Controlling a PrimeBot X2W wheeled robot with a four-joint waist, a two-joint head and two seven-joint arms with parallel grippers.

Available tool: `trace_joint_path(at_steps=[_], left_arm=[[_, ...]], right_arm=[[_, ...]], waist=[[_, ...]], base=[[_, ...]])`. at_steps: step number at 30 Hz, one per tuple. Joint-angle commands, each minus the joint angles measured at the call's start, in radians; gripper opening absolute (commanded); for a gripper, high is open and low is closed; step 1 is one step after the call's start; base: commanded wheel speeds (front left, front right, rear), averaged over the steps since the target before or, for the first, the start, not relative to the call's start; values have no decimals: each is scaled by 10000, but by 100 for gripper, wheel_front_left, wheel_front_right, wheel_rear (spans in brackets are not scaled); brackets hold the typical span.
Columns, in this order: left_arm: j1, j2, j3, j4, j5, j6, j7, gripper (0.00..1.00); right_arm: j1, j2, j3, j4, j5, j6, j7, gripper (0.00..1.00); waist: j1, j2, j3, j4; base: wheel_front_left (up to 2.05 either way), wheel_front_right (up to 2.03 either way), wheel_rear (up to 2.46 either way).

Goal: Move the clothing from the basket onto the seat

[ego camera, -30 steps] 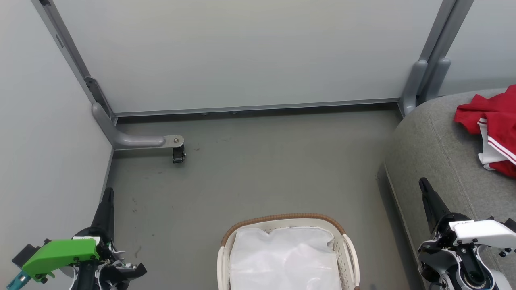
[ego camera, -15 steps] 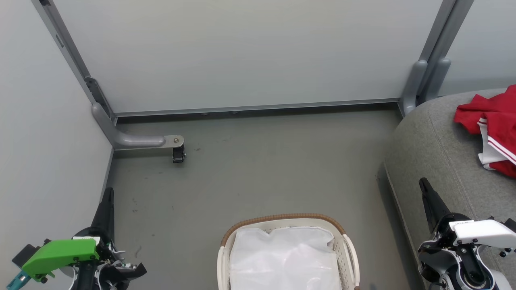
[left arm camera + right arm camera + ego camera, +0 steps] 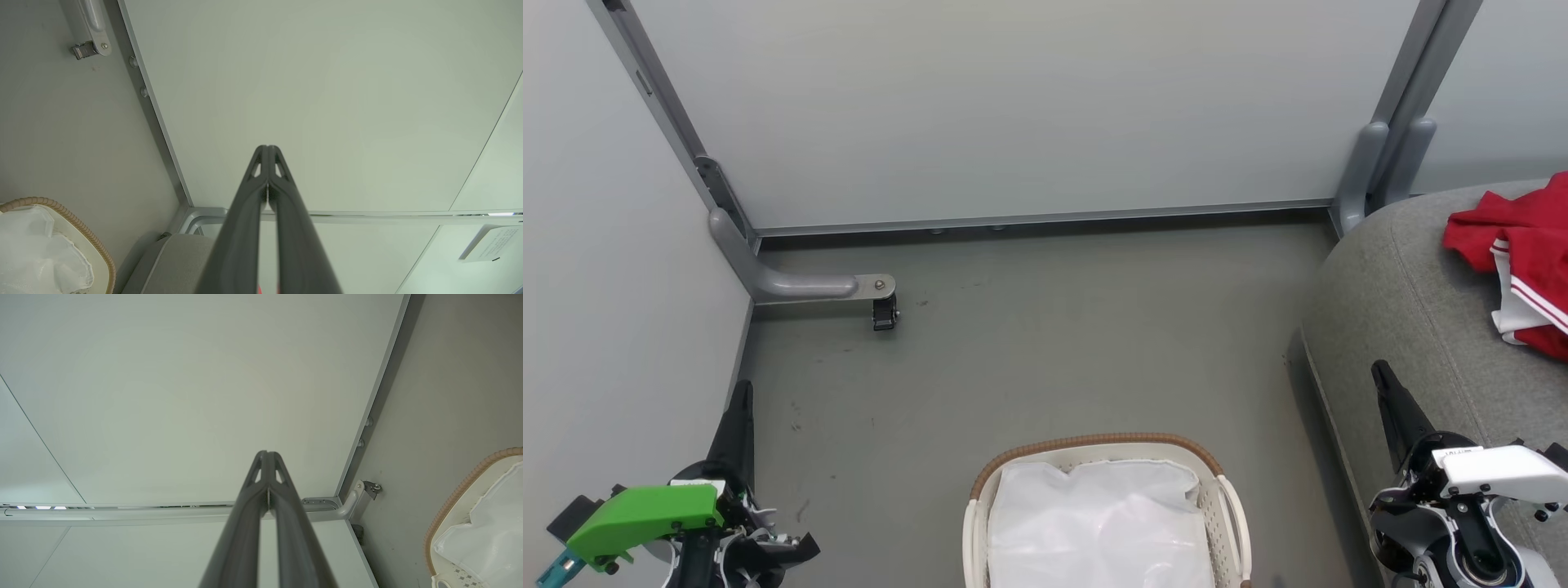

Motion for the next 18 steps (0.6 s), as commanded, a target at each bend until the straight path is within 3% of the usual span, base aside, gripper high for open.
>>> trace_joint_path(at_steps=[1, 18], left_arm=[[-91, 17, 32, -18, 20, -57, 3, 0], [-93, 7, 42, -18, 30, -57, 17, 0]], right_arm=[[105, -59, -23, -40, 34, -7, 28, 0], [106, -59, -23, -39, 35, -7, 28, 0]], waist=[[0, 94, 0, 0], [0, 94, 0, 0]], base=[[0, 0, 0], [0, 0, 0]])
